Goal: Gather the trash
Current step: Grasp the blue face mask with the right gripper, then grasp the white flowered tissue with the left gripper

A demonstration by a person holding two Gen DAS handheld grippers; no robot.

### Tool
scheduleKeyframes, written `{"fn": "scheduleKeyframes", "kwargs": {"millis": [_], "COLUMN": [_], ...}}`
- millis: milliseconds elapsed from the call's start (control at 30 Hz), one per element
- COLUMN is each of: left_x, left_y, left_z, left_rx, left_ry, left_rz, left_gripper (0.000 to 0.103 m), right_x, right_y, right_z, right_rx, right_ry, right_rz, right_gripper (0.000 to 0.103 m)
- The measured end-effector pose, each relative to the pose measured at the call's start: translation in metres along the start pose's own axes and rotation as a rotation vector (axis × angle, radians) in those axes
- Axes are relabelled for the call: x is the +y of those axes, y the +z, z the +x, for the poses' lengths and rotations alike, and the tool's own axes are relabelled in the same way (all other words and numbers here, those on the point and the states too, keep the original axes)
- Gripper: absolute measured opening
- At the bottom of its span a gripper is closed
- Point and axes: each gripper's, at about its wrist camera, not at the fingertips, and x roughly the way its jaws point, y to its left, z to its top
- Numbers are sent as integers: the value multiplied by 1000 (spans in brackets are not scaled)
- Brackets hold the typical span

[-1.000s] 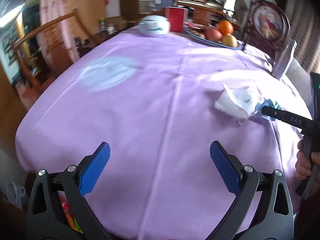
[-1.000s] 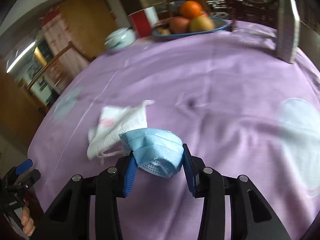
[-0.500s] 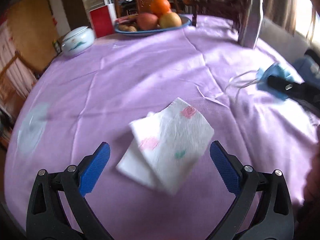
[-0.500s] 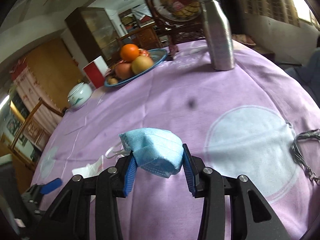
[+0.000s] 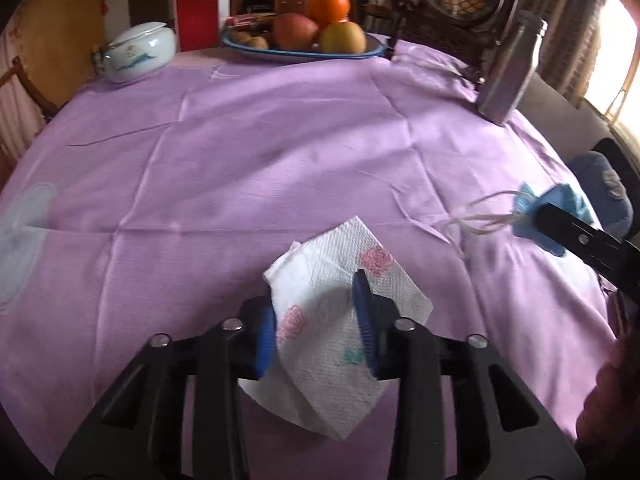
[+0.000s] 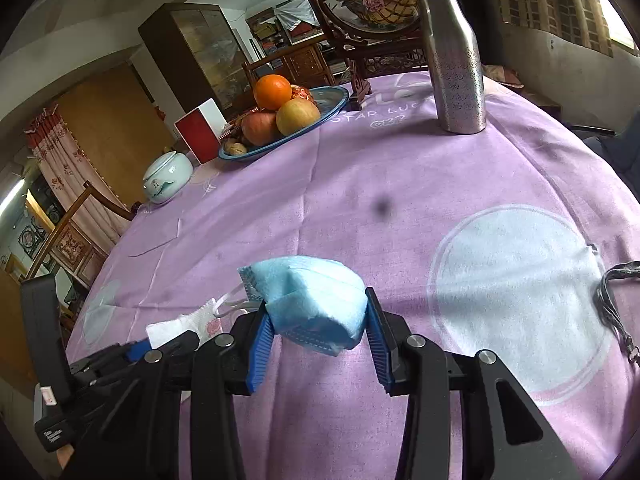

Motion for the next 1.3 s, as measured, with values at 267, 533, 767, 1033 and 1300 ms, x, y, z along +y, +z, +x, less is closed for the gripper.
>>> {"fn": "scheduleKeyframes", "kwargs": {"millis": [267,533,767,1033,1300], "left_x": [-19,-37,-40,-10,3], "left_y": [-6,-14,-20,-14,-10], "left_z": [-13,7,7,-9,-37], "left_rx": [-38,67,79,6,-121], "left_ry": [-68,-14,20,-61,-99], "left_rz": [62,164,211,106,32], "left_gripper": [88,96,96,21,15], "right_x": [-1,-4,-6,-3,0], "right_y": [-1,-2,-1,-1,-1], "right_z": [3,2,3,0,-1], "right_rx": [23,27,31,16,6], "right_ry": [20,22,22,29,14], "right_rz": [15,33,43,26,6], "right_gripper": [44,45,45,45,44]}}
